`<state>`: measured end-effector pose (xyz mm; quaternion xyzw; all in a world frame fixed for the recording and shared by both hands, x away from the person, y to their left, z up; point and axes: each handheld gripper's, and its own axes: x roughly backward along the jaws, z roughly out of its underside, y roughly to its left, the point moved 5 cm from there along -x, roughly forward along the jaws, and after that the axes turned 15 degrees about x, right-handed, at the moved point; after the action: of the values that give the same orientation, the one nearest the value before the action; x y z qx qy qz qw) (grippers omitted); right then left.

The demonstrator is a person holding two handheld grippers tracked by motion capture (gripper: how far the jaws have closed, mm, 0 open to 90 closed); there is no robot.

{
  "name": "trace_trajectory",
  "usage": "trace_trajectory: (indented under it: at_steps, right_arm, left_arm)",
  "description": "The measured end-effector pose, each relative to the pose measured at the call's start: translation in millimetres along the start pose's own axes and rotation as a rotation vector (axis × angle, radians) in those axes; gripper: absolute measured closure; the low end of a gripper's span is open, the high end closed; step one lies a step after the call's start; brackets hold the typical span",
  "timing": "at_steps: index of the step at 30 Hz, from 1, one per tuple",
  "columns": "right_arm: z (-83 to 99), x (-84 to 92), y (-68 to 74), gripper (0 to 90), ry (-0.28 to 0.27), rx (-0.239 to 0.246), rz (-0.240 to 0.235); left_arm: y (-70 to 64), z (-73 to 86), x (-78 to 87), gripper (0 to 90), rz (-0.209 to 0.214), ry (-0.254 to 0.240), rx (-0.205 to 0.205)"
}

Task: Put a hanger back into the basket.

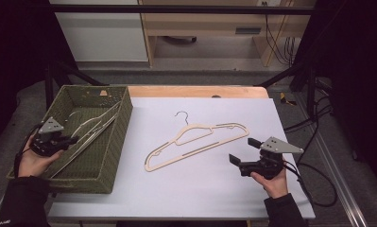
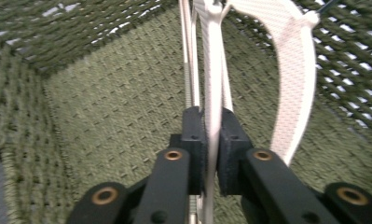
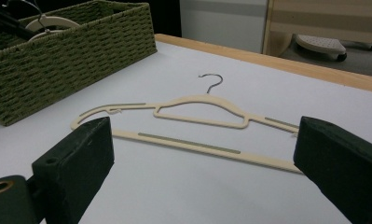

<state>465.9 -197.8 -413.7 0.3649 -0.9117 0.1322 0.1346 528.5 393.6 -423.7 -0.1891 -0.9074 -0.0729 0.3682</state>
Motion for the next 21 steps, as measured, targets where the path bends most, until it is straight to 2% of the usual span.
trace_trajectory:
  at_steps: [1,5,7,9,10,13,14,15,16,17,19,20,21]
  right_arm:
    - [0.0,0.0,0.0,5.5,0.0,0.0,0.0]
    - [-0.1,-0.5,0.3,5.5,-0.002,0.0,0.001]
    - [0.0,0.5,0.2,5.5,-0.002,0.004,-0.003]
    - [-0.5,0.8,0.3,5.5,-0.005,-0.002,0.0]
    - [-0.6,0.8,0.3,5.5,-0.007,-0.002,0.001]
    - [-0.6,0.6,0.4,5.5,-0.006,-0.002,0.0]
    - [-0.6,0.4,0.5,5.5,-0.006,-0.003,-0.001]
    - [-0.6,0.4,0.5,5.5,-0.006,-0.003,-0.001]
    - [-0.3,0.3,0.8,5.5,-0.005,0.0,-0.006]
    - [-0.3,0.3,0.8,5.5,-0.005,0.0,-0.006]
    - [-0.6,0.2,0.9,5.5,-0.009,0.002,-0.006]
    - [-0.6,0.4,0.7,5.5,-0.009,0.003,-0.007]
    - [-0.6,0.4,0.7,5.5,-0.009,0.003,-0.007]
  left_arm:
    - [-1.7,-0.7,0.2,82.0,0.011,0.001,0.01]
    - [-8.2,-4.0,3.9,68.5,0.018,0.003,-0.004]
    - [-12.3,-6.8,7.1,66.3,0.021,-0.028,0.006]
    - [-15.1,-9.3,13.3,61.7,0.025,-0.036,-0.007]
    - [-19.4,-12.6,19.6,59.7,0.039,-0.063,0.0]
    - [-22.4,-15.9,26.2,58.1,0.022,-0.082,0.005]
    - [-25.7,-19.4,30.7,56.6,0.008,-0.102,0.033]
    - [-25.7,-19.4,30.7,55.4,0.008,-0.102,0.033]
    - [-28.7,-22.8,35.8,54.7,-0.003,-0.123,0.049]
    - [-28.7,-22.8,35.8,53.6,-0.003,-0.123,0.049]
    - [-32.7,-27.2,41.2,50.0,0.0,-0.165,0.071]
    - [-37.5,-31.7,47.3,48.5,0.004,-0.202,0.09]
    - [-37.5,-31.7,47.3,47.2,0.004,-0.202,0.09]
